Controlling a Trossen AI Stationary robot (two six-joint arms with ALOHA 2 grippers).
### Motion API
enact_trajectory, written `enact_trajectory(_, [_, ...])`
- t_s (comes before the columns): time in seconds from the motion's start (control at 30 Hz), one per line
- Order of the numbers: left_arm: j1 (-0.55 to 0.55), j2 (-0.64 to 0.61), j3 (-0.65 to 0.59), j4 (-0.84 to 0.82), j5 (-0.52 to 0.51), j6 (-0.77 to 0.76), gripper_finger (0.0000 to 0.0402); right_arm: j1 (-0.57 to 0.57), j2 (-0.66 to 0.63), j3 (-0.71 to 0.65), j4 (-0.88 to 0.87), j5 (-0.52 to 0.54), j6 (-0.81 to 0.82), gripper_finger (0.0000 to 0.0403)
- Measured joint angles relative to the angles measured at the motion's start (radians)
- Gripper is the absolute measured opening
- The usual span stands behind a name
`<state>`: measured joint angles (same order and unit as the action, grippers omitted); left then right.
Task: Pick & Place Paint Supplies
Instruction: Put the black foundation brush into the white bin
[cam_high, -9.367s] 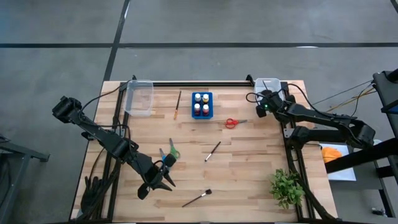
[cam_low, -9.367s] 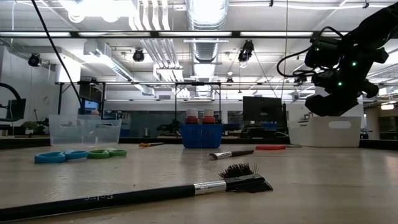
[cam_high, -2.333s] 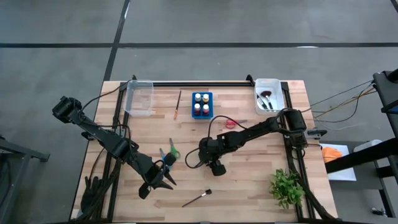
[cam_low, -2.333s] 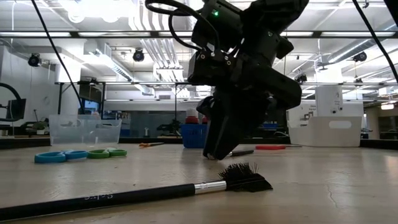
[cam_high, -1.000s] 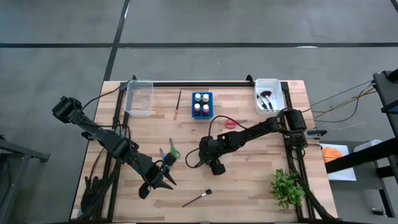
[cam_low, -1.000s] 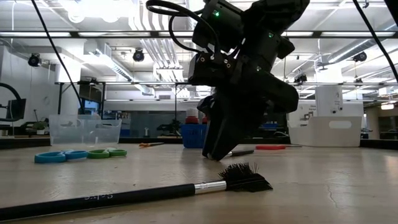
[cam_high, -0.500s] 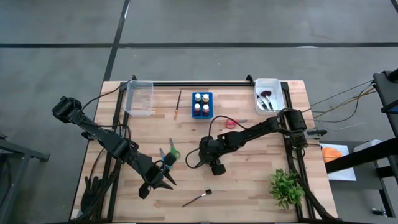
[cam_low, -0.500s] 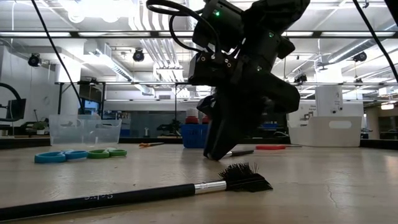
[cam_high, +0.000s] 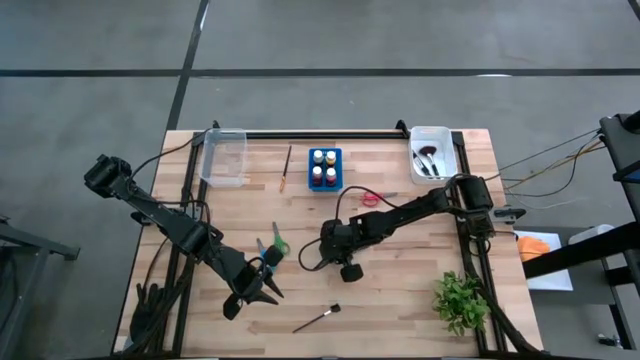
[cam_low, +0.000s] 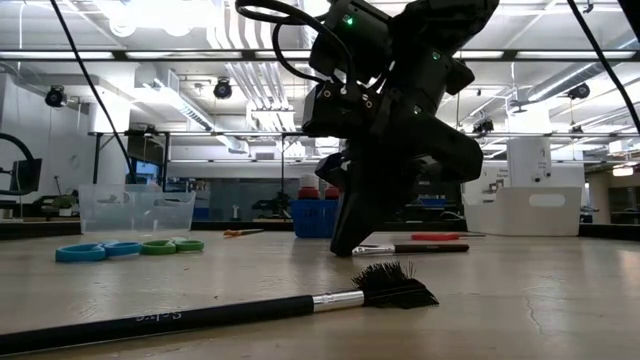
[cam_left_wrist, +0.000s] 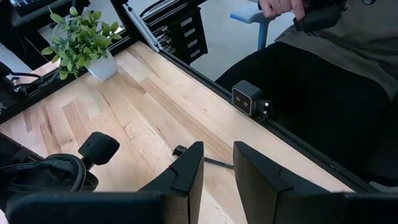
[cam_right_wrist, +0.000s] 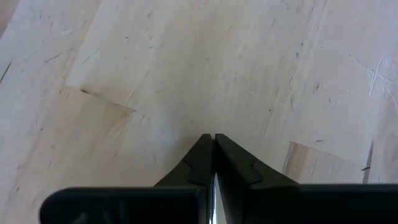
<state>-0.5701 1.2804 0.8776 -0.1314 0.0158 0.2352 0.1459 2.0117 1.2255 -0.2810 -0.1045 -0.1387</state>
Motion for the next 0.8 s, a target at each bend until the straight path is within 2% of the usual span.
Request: enact_trajectory(0.8, [0.0, 0.0, 0.0, 0.0, 0.0, 0.0, 0.0095, 0.012, -0.009, -0.004, 0.0, 0.007, -0.023, 0.0011])
